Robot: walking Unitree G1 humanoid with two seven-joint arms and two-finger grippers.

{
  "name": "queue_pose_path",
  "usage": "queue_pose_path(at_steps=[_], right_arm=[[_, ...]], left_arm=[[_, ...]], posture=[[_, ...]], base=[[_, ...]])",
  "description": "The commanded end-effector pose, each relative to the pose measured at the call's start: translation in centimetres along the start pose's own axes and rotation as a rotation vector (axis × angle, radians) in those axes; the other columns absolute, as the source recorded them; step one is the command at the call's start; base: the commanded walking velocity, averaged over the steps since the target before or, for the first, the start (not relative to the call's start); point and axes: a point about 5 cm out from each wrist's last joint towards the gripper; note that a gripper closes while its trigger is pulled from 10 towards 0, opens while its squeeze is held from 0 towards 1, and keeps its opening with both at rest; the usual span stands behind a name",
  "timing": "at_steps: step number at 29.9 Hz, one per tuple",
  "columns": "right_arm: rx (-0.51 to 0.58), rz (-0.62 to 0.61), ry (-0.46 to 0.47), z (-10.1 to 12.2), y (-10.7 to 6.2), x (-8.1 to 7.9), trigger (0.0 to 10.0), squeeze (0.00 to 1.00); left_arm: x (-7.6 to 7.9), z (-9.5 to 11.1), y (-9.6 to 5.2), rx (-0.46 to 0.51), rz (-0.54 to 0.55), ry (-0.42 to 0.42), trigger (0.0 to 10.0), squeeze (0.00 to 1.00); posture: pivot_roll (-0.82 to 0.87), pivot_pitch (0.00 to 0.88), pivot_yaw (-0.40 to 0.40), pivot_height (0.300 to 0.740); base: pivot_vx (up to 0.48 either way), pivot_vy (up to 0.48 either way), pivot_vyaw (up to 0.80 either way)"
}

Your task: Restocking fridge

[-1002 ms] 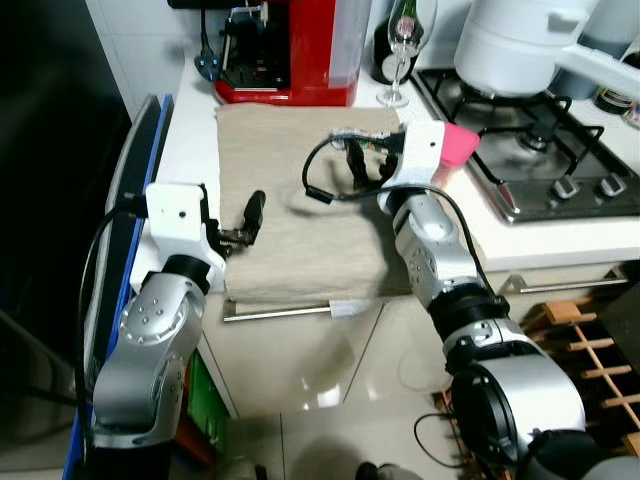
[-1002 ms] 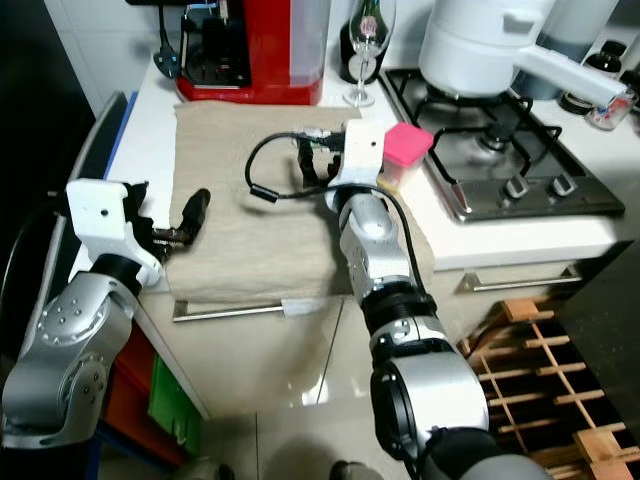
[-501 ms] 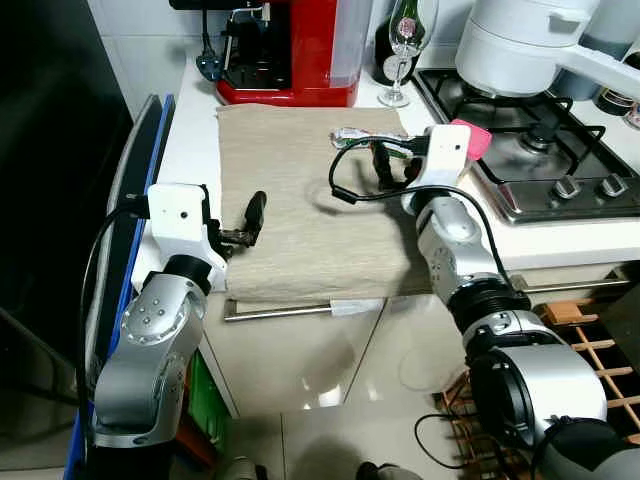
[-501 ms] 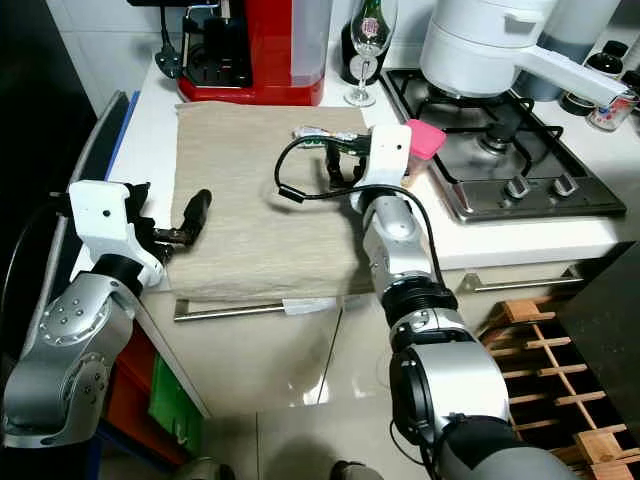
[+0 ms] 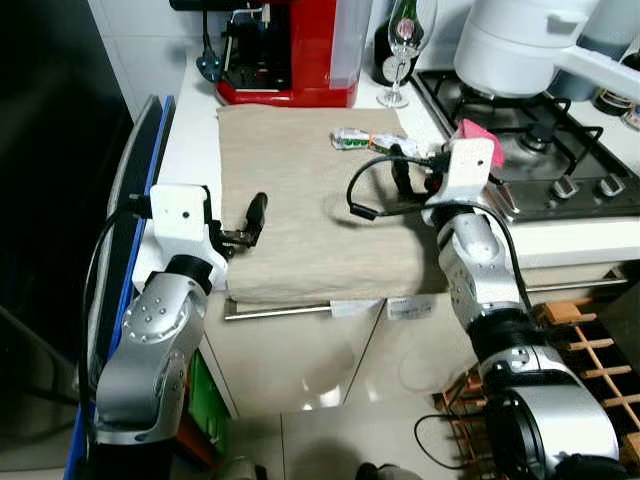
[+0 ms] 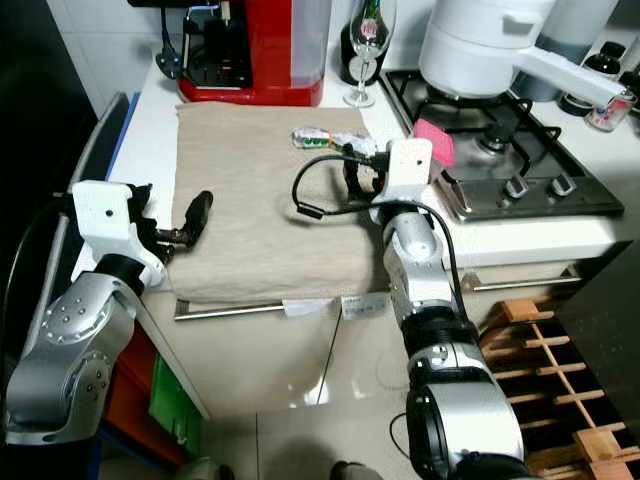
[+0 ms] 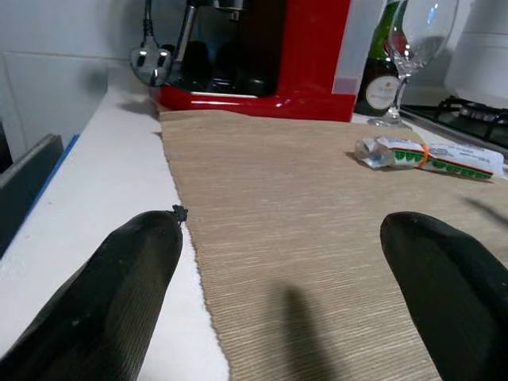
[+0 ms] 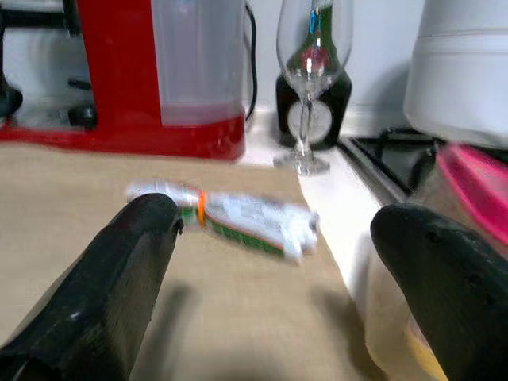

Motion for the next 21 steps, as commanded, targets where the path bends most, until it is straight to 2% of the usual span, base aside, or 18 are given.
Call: queue_pose_path(at_steps=[1,6,12,16,19,21], right_arm=[[-0.014,0.004,-0.017,-0.2,-0.4,0.5,10.0,0.2],[-0.016,0.013,-0.036,-0.1,-0.9,0.8,10.0,0.2],[0.04,0.036,-0.058,2.0,-0.9,0.9,10.0,0.2],[0.086,0.052,-0.017,3.6,-1.0,0.6,10.0,0.2],[0.13,0.121,0.026,5.0,-1.3,-0.8,10.0,0.2],[0.18,0.105,0.054,6.1,-1.5,-0.7,10.0,0.2]], left_arm=[[0.4,0.2,0.3,0.002,-0.016,-0.004,10.0,0.0],[0.3,0.2,0.4,0.001,-0.014,-0.006,10.0,0.0],[0.2,0.2,0.5,0.001,-0.012,-0.006,10.0,0.0],[0.2,0.1,0.5,0.001,-0.008,-0.007,10.0,0.0],[0.3,0.0,0.6,-0.003,-0.007,-0.01,10.0,0.0],[0.3,0.0,0.6,-0.002,-0.006,-0.011,10.0,0.0]], posture=[[0.05,0.054,-0.033,0.74],[0.05,0.049,-0.03,0.74],[0.05,0.044,-0.034,0.74],[0.04,0.042,-0.035,0.74],[0.04,0.039,-0.036,0.74],[0.04,0.037,-0.035,0.74]], base=[[0.0,0.0,0.0],[0.0,0.0,0.0],[0.0,0.0,0.0],[0.0,0.0,0.0],[0.0,0.0,0.0],[0.0,0.0,0.0]])
Point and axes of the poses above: a point about 5 cm out from each wrist's last joint towards the gripper, its own y axis pointing out of the wrist towards the gripper, its own z axis along the axis of the wrist's last joint, x = y × z, and after that the axes turned 11 degrees about -y, right-handed
